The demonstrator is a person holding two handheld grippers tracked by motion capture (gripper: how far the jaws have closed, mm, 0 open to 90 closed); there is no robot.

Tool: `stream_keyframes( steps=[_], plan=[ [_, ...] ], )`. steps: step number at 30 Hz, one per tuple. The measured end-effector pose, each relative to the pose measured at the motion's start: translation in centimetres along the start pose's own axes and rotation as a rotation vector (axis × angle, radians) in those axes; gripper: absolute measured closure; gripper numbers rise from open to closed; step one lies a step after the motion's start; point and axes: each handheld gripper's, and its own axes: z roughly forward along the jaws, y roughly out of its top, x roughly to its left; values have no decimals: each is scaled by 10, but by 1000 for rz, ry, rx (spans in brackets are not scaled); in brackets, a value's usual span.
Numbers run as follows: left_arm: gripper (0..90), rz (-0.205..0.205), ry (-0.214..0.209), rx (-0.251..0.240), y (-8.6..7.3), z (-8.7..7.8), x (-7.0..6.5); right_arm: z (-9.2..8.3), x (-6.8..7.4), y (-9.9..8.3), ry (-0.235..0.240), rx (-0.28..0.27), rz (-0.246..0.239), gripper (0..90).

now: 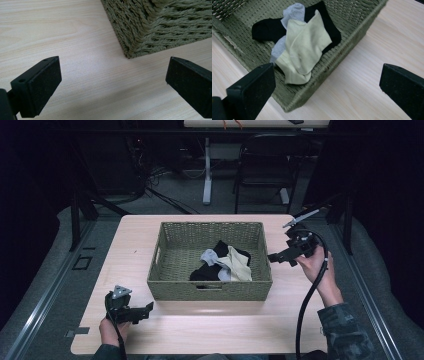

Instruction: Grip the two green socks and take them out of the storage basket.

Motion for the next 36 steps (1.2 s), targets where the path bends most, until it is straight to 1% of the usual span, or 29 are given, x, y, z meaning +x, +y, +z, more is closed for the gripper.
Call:
stream_keyframes(
  steps=[1,4,5,6,7,10,11,14,15,17,20,22,23,24,25,26,27,28,29,30,31,32,36],
  plan=[
    [1,0,0,0,0,0,0,0,0,0,0,0,0,0],
    [1,-2,-1,-4,0,0,0,3,6,13,7,7,-22,2],
    [1,0,0,-4,0,0,0,4,8,18,8,17,-27,3],
    [1,0,-1,-1,0,0,0,8,11,26,19,18,-38,5],
    [1,-1,-1,-2,0,0,0,8,11,26,19,18,-38,5],
    [1,0,-1,-1,0,0,0,14,17,37,22,33,-59,7],
    [1,0,-2,-2,0,0,0,16,19,40,25,32,-55,7],
    [1,-1,-3,-2,0,0,0,24,25,51,32,51,-71,8],
    [1,-1,-2,-3,0,0,0,24,25,51,32,51,-71,8],
    [1,-1,-3,-3,0,0,0,30,27,55,37,56,-79,9],
    [1,-1,-4,-2,0,0,0,37,29,61,40,79,-78,11],
    [1,-1,-6,-1,0,0,0,44,30,64,41,92,-85,12],
    [1,-2,-4,-5,0,0,0,53,32,67,44,113,-85,15],
    [1,0,-3,-2,0,0,0,56,32,68,40,128,-86,16],
    [1,0,-3,-2,0,0,0,56,32,68,40,128,-86,16],
    [1,-2,-3,-2,0,0,1,65,32,70,45,143,-88,18],
    [1,-2,-2,-2,0,0,1,65,32,70,45,143,-88,18],
    [1,-3,-3,-2,0,0,2,71,32,72,44,159,-83,22],
    [1,-3,-3,-2,0,0,2,71,32,72,44,159,-83,22],
    [1,-2,-5,-2,0,0,1,79,33,74,43,175,-79,37],
    [1,-2,-5,-2,0,0,1,79,33,74,43,175,-79,37],
    [1,-1,-5,-2,0,0,1,83,33,74,44,174,-74,48],
    [1,-3,-5,-3,0,0,1,95,35,78,41,209,-74,66]
  ],
)
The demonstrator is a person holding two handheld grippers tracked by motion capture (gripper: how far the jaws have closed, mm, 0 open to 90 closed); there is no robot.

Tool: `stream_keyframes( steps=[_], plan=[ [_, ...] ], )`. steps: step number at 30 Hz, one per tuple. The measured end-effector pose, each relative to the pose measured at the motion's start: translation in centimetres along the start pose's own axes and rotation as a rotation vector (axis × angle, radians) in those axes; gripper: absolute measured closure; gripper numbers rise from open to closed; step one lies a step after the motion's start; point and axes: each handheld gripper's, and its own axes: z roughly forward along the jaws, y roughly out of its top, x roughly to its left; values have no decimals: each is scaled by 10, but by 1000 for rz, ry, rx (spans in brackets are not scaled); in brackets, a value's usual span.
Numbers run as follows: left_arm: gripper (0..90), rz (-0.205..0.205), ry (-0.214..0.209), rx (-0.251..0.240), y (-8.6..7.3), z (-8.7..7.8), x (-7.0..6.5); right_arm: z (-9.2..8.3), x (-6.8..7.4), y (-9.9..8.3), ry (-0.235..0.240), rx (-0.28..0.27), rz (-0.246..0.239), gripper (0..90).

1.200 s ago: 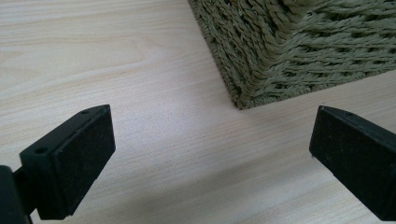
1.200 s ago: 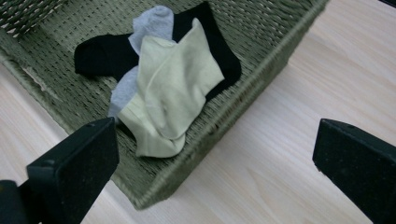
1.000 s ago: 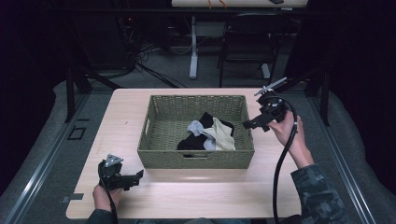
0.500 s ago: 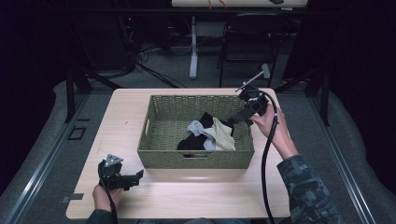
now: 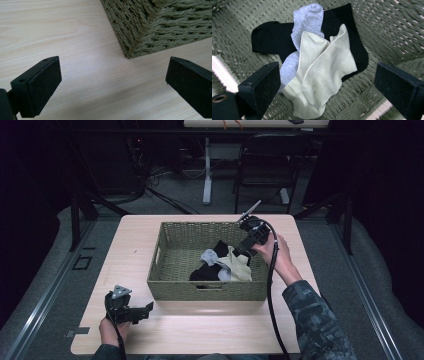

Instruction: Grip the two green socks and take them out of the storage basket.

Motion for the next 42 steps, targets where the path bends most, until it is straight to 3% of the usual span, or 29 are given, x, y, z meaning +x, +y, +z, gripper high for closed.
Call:
stream_keyframes(
  steps=[7,13,18,26,28,33,36,38,39,40,42],
  plan=[
    [2,4,9,7,1,0,-1,18,5,11,-22,48,-9,135],
    [3,1,9,1,0,-1,-1,36,4,19,-37,87,15,238],
    [3,2,11,-1,0,-1,0,54,3,23,-43,106,45,270],
    [3,2,13,0,1,-1,-1,66,1,26,-64,148,52,345],
    [4,2,12,-2,1,-1,-1,72,1,26,-66,139,82,390],
    [4,2,11,-4,1,-1,-1,79,-1,26,-69,159,94,436],
    [4,2,11,-4,1,-1,-1,84,-2,25,-65,187,91,503],
    [4,1,12,-6,1,-1,-1,87,-2,23,-63,208,97,609],
    [4,1,11,-6,1,-1,-1,87,-2,23,-63,208,97,609],
    [4,2,11,-7,1,-1,-2,88,-3,21,-61,213,104,692],
    [4,2,11,-6,1,-1,-1,88,-4,21,-64,223,102,736]
  ],
)
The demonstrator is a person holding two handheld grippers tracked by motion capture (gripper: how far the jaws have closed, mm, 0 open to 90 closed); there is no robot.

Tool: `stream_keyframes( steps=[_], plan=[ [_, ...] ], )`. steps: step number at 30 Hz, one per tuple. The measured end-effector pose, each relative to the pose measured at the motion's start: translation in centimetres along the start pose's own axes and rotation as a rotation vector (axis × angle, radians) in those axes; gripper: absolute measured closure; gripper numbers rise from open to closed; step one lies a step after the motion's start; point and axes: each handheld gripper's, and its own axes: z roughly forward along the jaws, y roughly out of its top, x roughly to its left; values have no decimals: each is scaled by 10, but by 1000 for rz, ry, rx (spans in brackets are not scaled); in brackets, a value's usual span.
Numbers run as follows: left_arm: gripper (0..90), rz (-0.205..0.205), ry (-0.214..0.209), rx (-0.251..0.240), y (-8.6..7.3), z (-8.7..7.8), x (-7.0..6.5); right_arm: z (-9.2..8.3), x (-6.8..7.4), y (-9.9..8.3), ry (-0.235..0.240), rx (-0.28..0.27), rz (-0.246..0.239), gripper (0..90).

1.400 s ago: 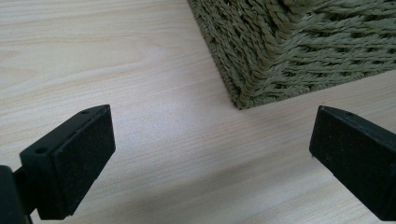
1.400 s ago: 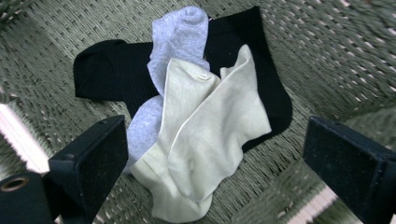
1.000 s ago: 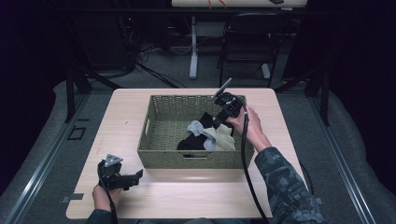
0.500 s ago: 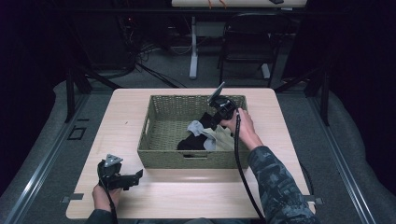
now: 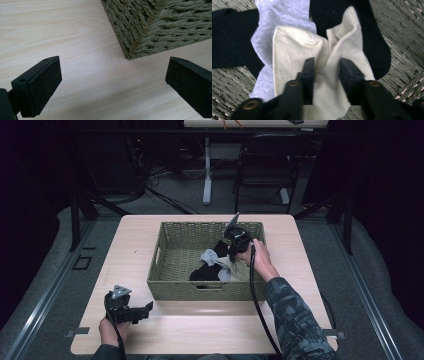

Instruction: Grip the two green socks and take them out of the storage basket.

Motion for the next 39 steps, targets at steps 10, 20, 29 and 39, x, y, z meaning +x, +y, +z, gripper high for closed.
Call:
stream_keyframes(
  steps=[10,20,29,39],
  plan=[
    [4,-1,0,1,0,0,0,-25,-2,-7,-24,-17,-24,854],
    [4,-1,1,1,0,0,0,-64,0,-10,-34,-76,-45,856],
    [5,-1,-1,3,0,0,0,-87,3,-10,-32,-80,-58,858],
    [4,-2,-2,2,0,0,0,-110,2,-8,-24,-92,-63,858]
  ],
)
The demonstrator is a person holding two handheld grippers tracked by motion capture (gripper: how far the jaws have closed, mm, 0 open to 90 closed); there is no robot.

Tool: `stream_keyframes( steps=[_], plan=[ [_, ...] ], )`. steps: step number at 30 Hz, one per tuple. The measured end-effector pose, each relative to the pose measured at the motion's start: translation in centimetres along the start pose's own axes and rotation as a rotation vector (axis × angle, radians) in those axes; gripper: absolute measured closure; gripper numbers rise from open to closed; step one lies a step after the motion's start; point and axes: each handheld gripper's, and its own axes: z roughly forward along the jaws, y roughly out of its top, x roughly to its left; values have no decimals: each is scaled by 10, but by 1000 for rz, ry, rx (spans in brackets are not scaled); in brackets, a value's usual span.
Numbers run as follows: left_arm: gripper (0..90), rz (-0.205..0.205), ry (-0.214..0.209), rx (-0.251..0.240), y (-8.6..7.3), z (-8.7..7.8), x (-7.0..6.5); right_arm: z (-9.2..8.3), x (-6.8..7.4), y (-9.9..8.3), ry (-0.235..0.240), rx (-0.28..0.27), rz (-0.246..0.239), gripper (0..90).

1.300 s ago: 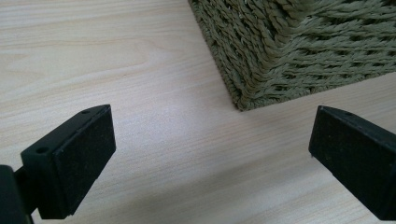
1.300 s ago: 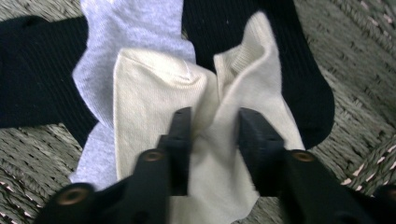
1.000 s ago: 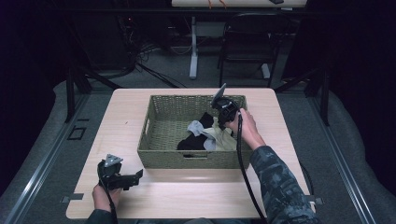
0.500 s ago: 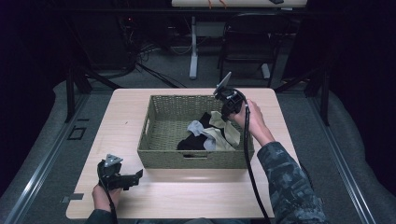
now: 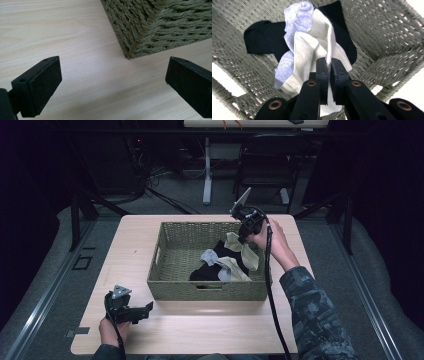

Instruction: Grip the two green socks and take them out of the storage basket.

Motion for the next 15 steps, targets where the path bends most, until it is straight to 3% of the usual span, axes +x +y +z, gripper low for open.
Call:
stream_keyframes(
  steps=[15],
  plan=[
    [5,0,1,0,0,0,0,-36,3,2,4,-28,-16,857]
  ],
)
